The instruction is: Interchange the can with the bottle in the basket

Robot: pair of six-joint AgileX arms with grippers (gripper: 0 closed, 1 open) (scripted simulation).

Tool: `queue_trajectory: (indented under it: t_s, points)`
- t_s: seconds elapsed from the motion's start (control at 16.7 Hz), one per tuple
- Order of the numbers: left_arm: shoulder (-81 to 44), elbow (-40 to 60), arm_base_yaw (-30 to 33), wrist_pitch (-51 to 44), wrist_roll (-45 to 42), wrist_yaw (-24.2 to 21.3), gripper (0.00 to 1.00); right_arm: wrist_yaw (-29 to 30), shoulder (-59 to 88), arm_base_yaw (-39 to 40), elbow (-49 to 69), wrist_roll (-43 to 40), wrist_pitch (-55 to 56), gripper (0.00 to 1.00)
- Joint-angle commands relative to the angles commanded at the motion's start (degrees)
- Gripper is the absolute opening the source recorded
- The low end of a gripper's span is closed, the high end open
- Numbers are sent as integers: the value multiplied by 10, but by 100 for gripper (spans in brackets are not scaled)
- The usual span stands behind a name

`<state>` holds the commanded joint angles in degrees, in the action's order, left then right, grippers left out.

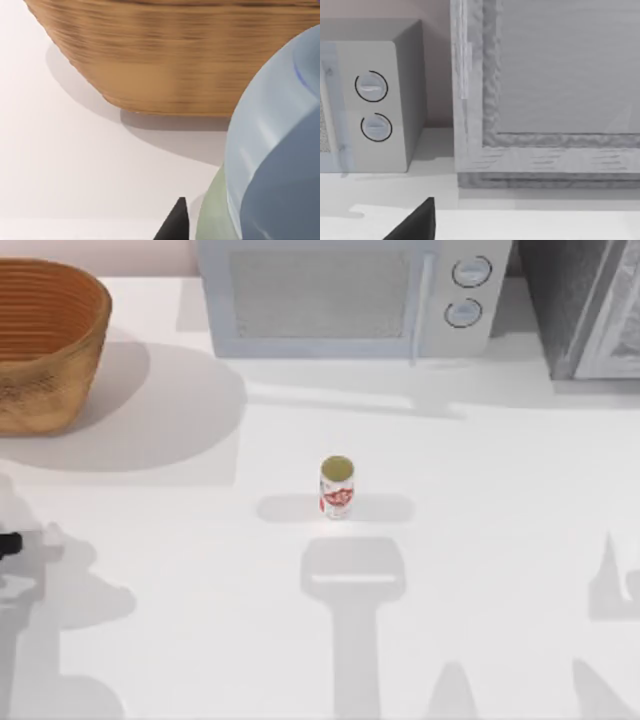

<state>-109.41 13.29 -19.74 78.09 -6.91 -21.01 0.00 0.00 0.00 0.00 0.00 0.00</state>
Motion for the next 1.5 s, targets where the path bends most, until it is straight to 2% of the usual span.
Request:
queue_trajectory:
  t_s: [0.18,0.36,0.66,0.84,1.02,1.2,1.5]
  points:
    - [1,4,-5,-7,0,-1,0,0,0,0,0,0,0,100]
    - [12,43,-46,-61,1,-5,0,0,0,0,0,0,0,100]
    - [60,189,-143,-252,-2,-1,0,0,0,0,0,0,0,100]
    - [108,308,-155,-391,-5,7,0,0,0,0,0,0,0,100]
    - [166,420,-114,-529,-5,18,0,0,0,0,0,0,0,100]
    - [210,500,-41,-648,1,35,0,0,0,0,0,0,0,100]
    - [221,557,70,-752,16,70,0,0,0,0,0,0,0,100]
